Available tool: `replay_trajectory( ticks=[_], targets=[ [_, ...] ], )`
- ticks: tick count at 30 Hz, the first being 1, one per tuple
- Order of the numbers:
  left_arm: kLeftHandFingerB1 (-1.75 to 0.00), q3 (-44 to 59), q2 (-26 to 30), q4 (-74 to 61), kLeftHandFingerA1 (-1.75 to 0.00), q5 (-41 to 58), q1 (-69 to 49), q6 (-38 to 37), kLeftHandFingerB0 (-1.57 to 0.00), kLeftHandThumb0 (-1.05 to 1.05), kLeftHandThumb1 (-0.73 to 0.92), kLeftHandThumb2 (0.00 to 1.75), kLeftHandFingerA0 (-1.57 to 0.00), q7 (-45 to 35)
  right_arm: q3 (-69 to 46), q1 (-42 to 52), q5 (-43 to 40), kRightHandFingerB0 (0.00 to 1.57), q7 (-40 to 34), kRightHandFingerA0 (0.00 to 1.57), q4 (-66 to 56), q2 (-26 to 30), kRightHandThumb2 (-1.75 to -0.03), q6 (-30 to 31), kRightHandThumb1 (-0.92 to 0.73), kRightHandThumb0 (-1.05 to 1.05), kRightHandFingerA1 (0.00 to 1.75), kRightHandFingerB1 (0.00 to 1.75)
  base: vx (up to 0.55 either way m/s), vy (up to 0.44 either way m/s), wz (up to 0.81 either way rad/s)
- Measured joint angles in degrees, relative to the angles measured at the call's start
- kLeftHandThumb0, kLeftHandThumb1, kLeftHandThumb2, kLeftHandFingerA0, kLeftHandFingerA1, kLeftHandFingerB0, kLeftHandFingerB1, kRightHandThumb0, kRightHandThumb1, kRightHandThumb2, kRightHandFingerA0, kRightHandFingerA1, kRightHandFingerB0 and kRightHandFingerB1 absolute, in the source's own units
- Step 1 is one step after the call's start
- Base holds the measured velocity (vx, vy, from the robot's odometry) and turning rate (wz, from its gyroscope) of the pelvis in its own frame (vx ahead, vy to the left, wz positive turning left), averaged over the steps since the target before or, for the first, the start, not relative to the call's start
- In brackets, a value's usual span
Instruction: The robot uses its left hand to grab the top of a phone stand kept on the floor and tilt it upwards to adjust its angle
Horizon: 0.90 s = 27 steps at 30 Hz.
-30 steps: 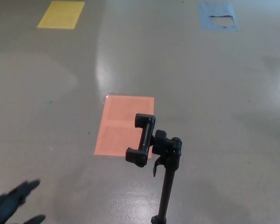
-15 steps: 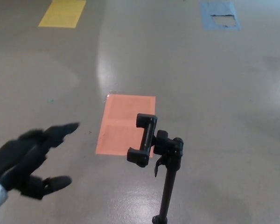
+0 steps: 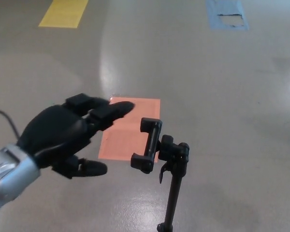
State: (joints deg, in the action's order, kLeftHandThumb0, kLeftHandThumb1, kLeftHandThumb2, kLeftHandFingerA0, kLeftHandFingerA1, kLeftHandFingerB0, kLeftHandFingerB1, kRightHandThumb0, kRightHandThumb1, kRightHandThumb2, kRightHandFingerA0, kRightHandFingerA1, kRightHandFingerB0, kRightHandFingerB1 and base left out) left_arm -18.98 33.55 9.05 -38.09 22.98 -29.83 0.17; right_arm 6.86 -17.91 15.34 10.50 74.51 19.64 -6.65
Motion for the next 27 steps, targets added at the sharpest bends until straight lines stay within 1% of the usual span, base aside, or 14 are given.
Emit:
replay_trajectory(
  ticks=[3,4,7,8,14,15,16,18,19,21,22,24,25,27],
  targets=[
    [-0.17,-0.9,-0.1,-0.3,-0.33,-1.6,1.7,0.0,0.0,-0.81,0.56,0.94,-0.12,-0.4,-0.1,-0.7,0.0,0.24,0.2,0.2,0.1,0.3,-0.64,0.1,-0.79,-0.67,0.36,0.31,0.0,0.0,0.0],
    [-0.17,-1.1,-0.2,-0.4,-0.26,-2.1,2.3,0.0,0.0,-0.8,0.7,0.62,-0.15,-0.5,-0.1,-1.0,0.0,0.26,0.3,0.21,0.1,0.4,-0.63,0.1,-0.8,-0.66,0.36,0.31,0.0,0.0,0.0],
    [-0.19,-1.5,-0.2,-0.4,-0.27,-2.7,3.7,0.1,0.0,-0.79,0.69,0.61,-0.15,-1.0,0.0,-1.5,0.0,0.26,0.4,0.21,0.2,0.4,-0.63,0.2,-0.79,-0.67,0.36,0.31,0.0,0.0,0.0],
    [-0.16,-1.5,-0.2,-0.4,-0.35,-2.8,4.1,0.1,0.0,-0.79,0.55,0.92,-0.1,-1.1,0.0,-1.7,0.0,0.25,0.5,0.2,0.2,0.4,-0.64,0.2,-0.79,-0.67,0.35,0.31,0.0,0.0,0.0],
    [-0.17,-2.1,-1.3,-0.9,-0.35,-3.5,4.9,0.4,0.0,-0.79,0.55,0.91,-0.1,-2.2,0.0,-2.3,0.0,0.25,0.9,0.2,0.2,0.4,-0.63,0.1,-0.79,-0.66,0.36,0.31,0.0,0.0,0.0],
    [-0.17,-2.1,-1.4,-0.9,-0.35,-3.6,5.0,0.5,0.0,-0.78,0.54,0.91,-0.1,-2.3,0.0,-2.3,0.0,0.27,0.9,0.21,0.2,0.4,-0.64,0.1,-0.77,-0.66,0.37,0.32,0.0,0.0,0.0],
    [-0.16,-2.2,-1.6,-1.0,-0.28,-3.7,5.0,0.7,0.0,-0.79,0.68,0.63,-0.15,-2.5,0.0,-2.3,0.0,0.27,1.0,0.22,0.3,0.4,-0.63,0.2,-0.78,-0.66,0.37,0.32,0.0,0.0,0.0],
    [-0.16,-2.2,-1.8,-1.4,-0.28,-3.8,5.1,0.8,0.0,-0.79,0.68,0.63,-0.15,-3.0,0.0,-2.3,0.0,0.27,1.1,0.22,0.3,0.4,-0.63,0.2,-0.78,-0.66,0.37,0.32,0.0,0.0,0.0],
    [-0.21,-2.2,-1.8,-1.5,-0.28,-3.8,5.1,0.8,0.0,-0.77,0.69,0.6,-0.16,-3.1,0.0,-2.3,0.0,0.28,1.2,0.23,0.3,0.4,-0.64,0.2,-0.79,-0.64,0.37,0.33,0.0,0.0,0.0],
    [-0.2,-2.2,-1.8,-1.6,-0.29,-3.8,5.1,0.8,-0.01,-0.76,0.68,0.61,-0.16,-3.5,0.0,-2.3,0.0,0.28,1.3,0.24,0.3,0.4,-0.64,0.2,-0.81,-0.63,0.38,0.34,0.0,0.0,0.0],
    [-0.16,-2.2,-1.8,-1.5,-0.32,-3.9,5.1,0.8,-0.02,-0.79,0.6,0.66,-0.16,-3.6,0.1,-2.3,0.0,0.26,1.4,0.24,0.3,0.4,-0.64,0.2,-0.8,-0.63,0.37,0.33,0.0,0.0,0.0],
    [-0.16,-2.2,-1.8,-1.3,-0.32,-3.9,5.1,0.8,-0.02,-0.79,0.6,0.66,-0.16,-3.6,0.3,-2.3,0.1,0.26,1.6,0.24,0.3,0.4,-0.64,0.1,-0.8,-0.63,0.37,0.33,0.0,0.0,0.0],
    [-0.17,-2.2,-1.8,-1.1,-0.38,-4.0,5.1,0.8,-0.01,-0.77,0.54,0.9,-0.08,-3.6,0.4,-2.3,0.1,0.28,1.7,0.25,0.3,0.4,-0.64,0.1,-0.8,-0.61,0.37,0.33,0.0,0.0,0.0],
    [-0.15,-2.2,-1.8,-1.0,-0.34,-4.2,5.1,0.8,0.0,-0.79,0.56,0.91,-0.1,-3.6,0.5,-2.3,0.1,0.29,1.9,0.24,0.3,0.4,-0.63,0.1,-0.78,-0.62,0.36,0.32,0.0,0.0,0.0]
  ],
)
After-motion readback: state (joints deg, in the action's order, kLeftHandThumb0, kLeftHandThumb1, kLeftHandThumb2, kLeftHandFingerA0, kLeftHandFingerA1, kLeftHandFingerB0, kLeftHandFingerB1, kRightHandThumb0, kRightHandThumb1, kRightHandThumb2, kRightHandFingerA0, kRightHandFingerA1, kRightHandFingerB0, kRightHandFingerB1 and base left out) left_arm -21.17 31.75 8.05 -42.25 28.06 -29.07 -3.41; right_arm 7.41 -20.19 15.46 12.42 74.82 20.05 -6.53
